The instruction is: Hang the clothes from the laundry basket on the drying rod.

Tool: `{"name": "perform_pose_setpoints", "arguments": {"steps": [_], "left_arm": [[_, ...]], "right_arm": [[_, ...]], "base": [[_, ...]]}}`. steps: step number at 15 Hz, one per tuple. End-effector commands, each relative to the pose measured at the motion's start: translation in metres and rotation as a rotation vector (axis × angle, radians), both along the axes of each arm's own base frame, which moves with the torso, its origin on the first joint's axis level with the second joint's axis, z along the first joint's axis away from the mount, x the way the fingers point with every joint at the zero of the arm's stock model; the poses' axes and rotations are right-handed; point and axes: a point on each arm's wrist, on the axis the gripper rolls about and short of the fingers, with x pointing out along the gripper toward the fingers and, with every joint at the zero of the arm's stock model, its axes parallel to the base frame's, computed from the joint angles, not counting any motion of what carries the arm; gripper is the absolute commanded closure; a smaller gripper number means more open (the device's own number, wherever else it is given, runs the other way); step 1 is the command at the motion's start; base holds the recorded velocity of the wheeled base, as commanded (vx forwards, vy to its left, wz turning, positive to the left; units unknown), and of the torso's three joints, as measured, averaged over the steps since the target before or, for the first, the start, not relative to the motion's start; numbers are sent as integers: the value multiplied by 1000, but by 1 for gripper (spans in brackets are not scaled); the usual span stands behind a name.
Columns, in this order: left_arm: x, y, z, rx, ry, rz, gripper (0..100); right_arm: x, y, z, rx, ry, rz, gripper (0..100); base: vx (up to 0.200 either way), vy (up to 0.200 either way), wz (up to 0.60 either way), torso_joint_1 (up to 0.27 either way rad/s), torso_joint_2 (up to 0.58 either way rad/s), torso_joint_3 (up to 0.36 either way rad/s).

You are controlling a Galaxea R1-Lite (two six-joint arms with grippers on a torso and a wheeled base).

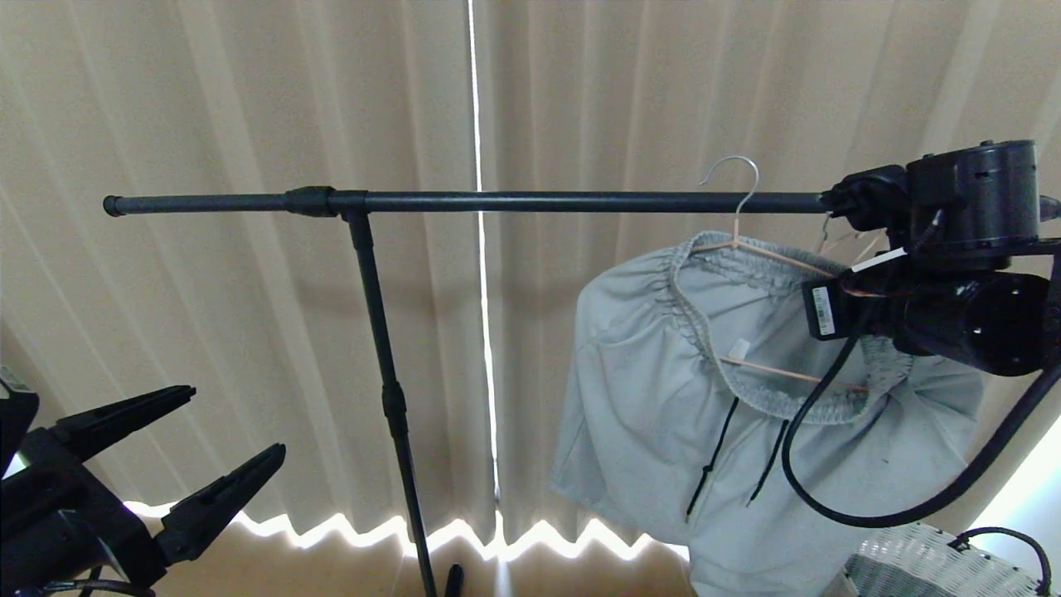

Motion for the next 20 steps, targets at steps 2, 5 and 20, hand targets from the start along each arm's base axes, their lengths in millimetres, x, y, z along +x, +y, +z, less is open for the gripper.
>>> {"name": "perform_pose_setpoints", "arguments": {"steps": [2,5,20], "left_arm": [[0,0,-1,1,3,-1,0],[0,0,-1,1,4,-1,0],[-1,0,-3,4,9,-2,0]], "right_arm": [[12,10,-10,-20,26,1,100],[9,21,-12,-27,31,34,100],[-6,50,-18,-54,58,160,0]], "base": [[0,0,0,0,0,0],[0,0,0,0,0,0],[0,0,0,0,0,0]]}}
